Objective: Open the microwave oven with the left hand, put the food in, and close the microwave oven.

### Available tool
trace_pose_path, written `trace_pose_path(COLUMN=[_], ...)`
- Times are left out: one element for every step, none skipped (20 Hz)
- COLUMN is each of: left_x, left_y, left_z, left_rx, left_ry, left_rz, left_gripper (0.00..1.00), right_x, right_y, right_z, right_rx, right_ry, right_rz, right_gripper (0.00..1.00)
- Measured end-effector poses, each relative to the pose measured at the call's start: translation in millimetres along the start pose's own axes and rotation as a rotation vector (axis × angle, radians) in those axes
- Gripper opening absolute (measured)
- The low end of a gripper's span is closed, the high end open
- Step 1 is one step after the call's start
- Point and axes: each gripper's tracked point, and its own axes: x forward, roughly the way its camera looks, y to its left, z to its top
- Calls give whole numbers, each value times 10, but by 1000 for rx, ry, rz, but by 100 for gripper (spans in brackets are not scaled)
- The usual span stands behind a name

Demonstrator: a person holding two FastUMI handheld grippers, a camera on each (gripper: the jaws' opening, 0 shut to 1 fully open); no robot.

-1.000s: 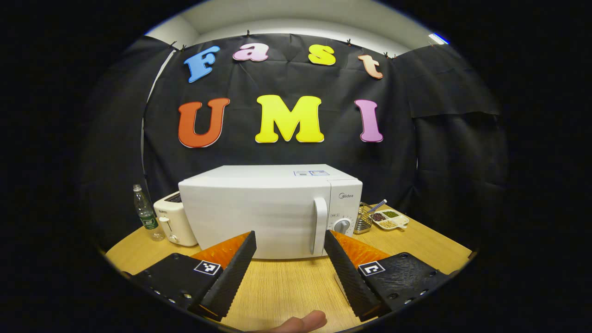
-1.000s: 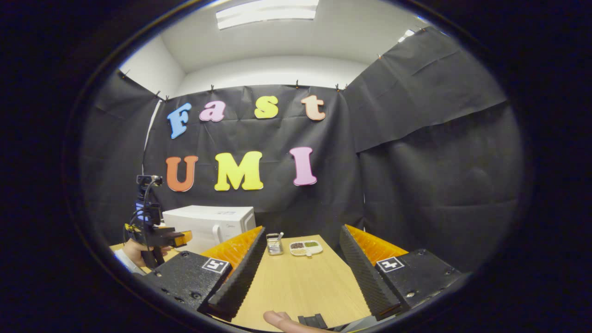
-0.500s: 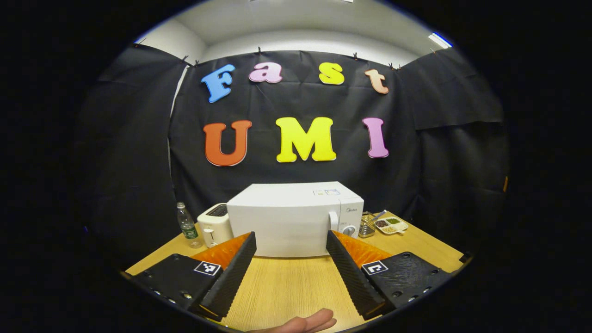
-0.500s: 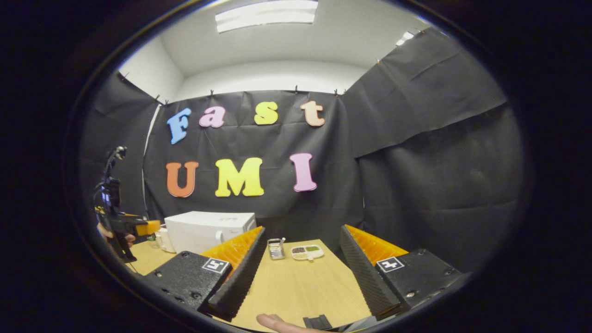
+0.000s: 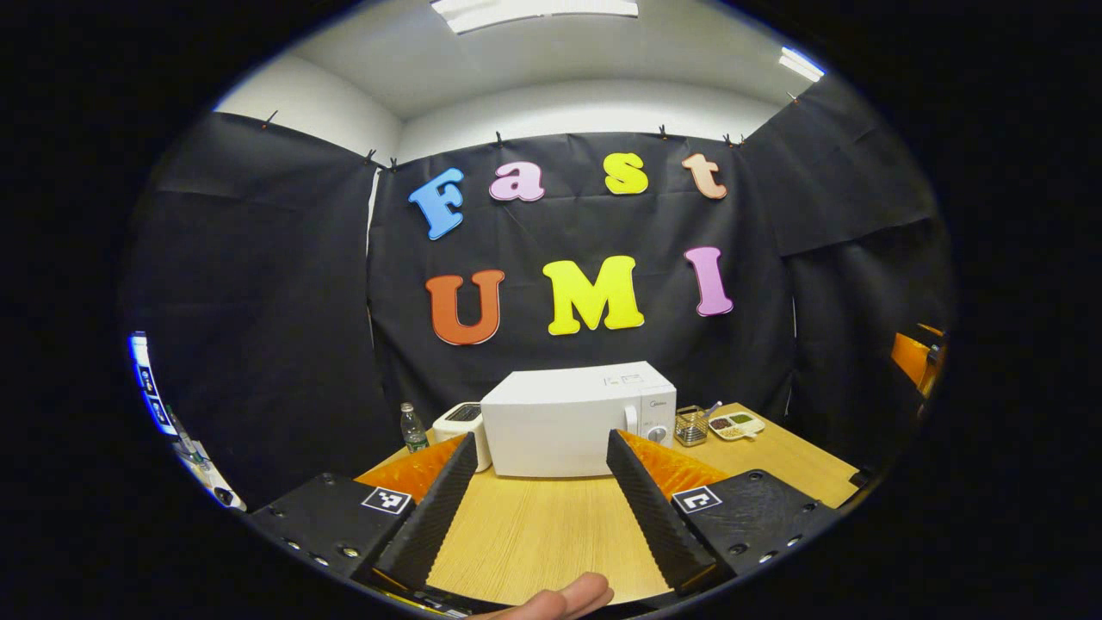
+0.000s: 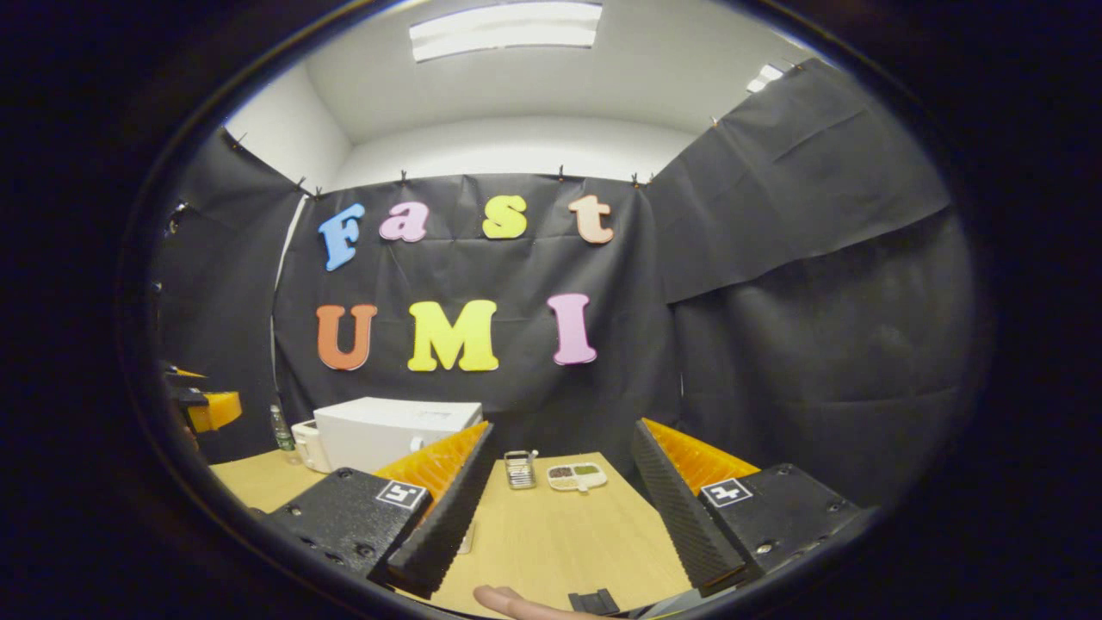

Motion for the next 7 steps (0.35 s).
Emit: trace_pose_path(left_x=[-44,-74,-99,-113,-135,-146,-154], left_y=[-56,-78,-54,-11,45,82,80], left_z=[30,26,24,35,63,97,125], left_rx=[-17,-26,-26,-19,-11,-10,-12], left_ry=[-8,-7,-7,-9,-15,-25,-30], left_rz=[-21,-36,-38,-26,-11,0,2], left_gripper=[95,95,95,95,95,95,95], right_x=[-3,-10,-5,-6,-10,-15,-10], right_y=[17,17,21,24,39,75,96], right_z=[55,105,141,177,212,250,282], right_rx=[-6,-14,-24,-30,-33,-31,-30], right_ry=[-6,-11,-14,-14,-17,-20,-22], right_rz=[4,0,-5,-11,-10,-8,-5], right_gripper=[90,91,100,90,90,91,100])
